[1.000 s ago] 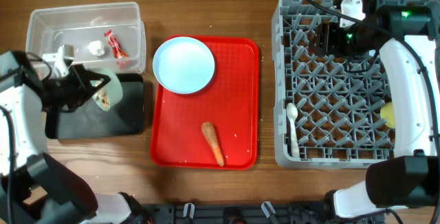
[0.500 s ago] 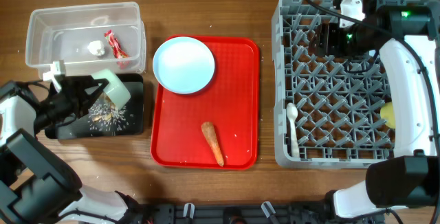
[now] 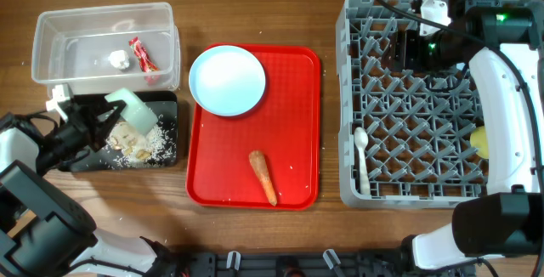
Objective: Sort waste into correct bins and load items into the dishwasher rack
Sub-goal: 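Tip the green bowl with the left gripper to pour rice onto the black tray, then bring the empty green bowl back and set it on the red tray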
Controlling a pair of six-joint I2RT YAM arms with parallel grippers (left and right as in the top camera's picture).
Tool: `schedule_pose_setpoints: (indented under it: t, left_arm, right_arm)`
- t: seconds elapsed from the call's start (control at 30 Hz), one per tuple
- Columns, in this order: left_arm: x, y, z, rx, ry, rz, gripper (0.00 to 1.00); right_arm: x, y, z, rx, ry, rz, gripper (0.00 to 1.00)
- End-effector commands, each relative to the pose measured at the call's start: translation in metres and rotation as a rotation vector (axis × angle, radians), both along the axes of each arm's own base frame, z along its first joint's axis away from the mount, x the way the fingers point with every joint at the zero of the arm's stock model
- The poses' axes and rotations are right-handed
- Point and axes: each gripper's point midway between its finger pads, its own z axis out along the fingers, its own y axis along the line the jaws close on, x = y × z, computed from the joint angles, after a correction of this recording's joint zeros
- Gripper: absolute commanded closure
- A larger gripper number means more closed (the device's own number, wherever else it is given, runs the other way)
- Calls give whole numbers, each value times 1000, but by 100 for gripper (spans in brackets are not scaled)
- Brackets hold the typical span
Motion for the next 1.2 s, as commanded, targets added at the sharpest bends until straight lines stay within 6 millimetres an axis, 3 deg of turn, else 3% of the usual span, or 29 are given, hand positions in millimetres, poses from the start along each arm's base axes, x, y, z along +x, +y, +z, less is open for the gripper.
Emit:
schedule_pose_setpoints:
  t: [0.0,0.4,0.5,0.63,0.7,0.8,1.03,1.17]
  left_arm:
    - [-1,6,6,-52,-25,32,96]
    - [-6,21,5,-126,63,102,96]
    - [-7,19,12,-62,-58,77,96]
    - [-9,27,-19,-39,174,110,96]
    - [-6,22,2,-47,6,82,96]
    - [-4,26,-4,-41,43,93,96]
    - [-6,8,9,-20,7,44,96]
    - [-3,-24,29,41,-44,-52,96]
  right_arm:
    - [0,-1,-6,-19,13,16,31]
    - [-7,-2,-8,-24,45,14,31]
    - [-8,-2,-9,-24,50,14,31]
    - [-8,-2,-9,-24,51,14,32]
    - [-9,-2,-9,-23,55,14,32]
    - [-11,-2,-9,-23,62,14,32]
    - [-11,-2,-9,-23,63,15,32]
    - [-11,-2,-9,-23,62,15,32]
